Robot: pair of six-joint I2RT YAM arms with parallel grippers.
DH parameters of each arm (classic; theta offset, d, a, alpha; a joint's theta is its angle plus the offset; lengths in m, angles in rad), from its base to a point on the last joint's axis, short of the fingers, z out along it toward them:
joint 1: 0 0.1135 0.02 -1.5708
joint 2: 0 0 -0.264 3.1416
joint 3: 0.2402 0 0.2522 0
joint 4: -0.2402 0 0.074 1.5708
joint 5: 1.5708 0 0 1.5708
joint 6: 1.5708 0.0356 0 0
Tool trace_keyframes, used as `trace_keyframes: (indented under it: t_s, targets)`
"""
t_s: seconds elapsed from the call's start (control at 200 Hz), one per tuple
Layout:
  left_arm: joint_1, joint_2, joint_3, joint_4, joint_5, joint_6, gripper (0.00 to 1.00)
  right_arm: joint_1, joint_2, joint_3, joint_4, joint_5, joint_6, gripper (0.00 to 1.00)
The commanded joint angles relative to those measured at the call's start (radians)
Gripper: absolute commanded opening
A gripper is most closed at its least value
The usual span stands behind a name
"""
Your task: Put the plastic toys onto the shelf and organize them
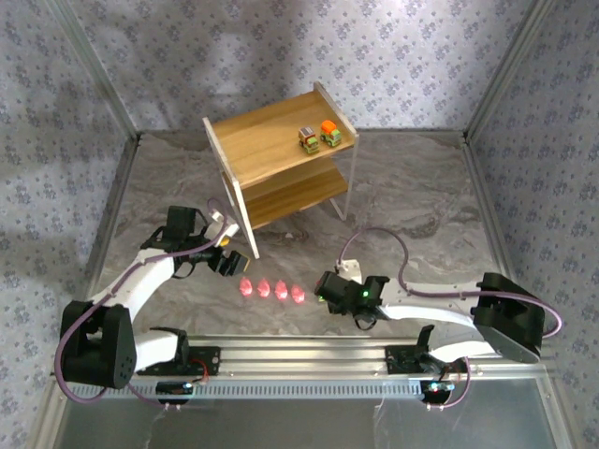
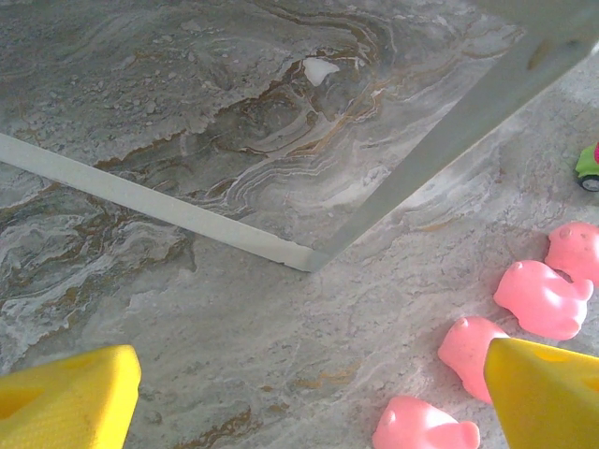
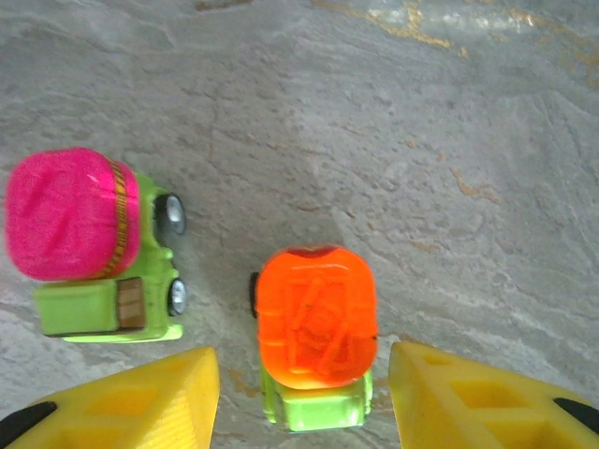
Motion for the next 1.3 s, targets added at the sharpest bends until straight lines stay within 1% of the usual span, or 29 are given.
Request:
trace_keyframes:
  t_s: [0.0,0.415,0.66,0.75,1.029,1.294]
  targets:
    - [-0.007,0.005,0.007,0.005,0.007,-0.002,0.95,0.007,-0.013,-0.022,-0.023,0.019,0.03,0.52]
    - [-0.007,0.005,0.007,0.005,0.007,-0.002,0.95,0.011,-0.002,-0.044,0.019,0.028,0.05,0.45]
    - [-0.008,0.005,0.006,0.005,0.004,-0.001,0.95,0.015,0.0,-0.042,0.009,0.033,0.051,0.36]
    - [-0.007,0.005,0.005,0.005,0.005,-0.001,0.95,0.02,-0.008,-0.039,0.0,0.039,0.048,0.35]
    - [-0.007,0.007,0.012,0.003,0.004,-0.001,0.95,0.035,-0.072,0.059,-0.132,0.096,0.018,0.35]
    - [-0.007,-0.001,0.022,-0.003,-0.01,0.011,0.95,0.034,-0.117,0.259,-0.312,0.142,-0.057,0.35]
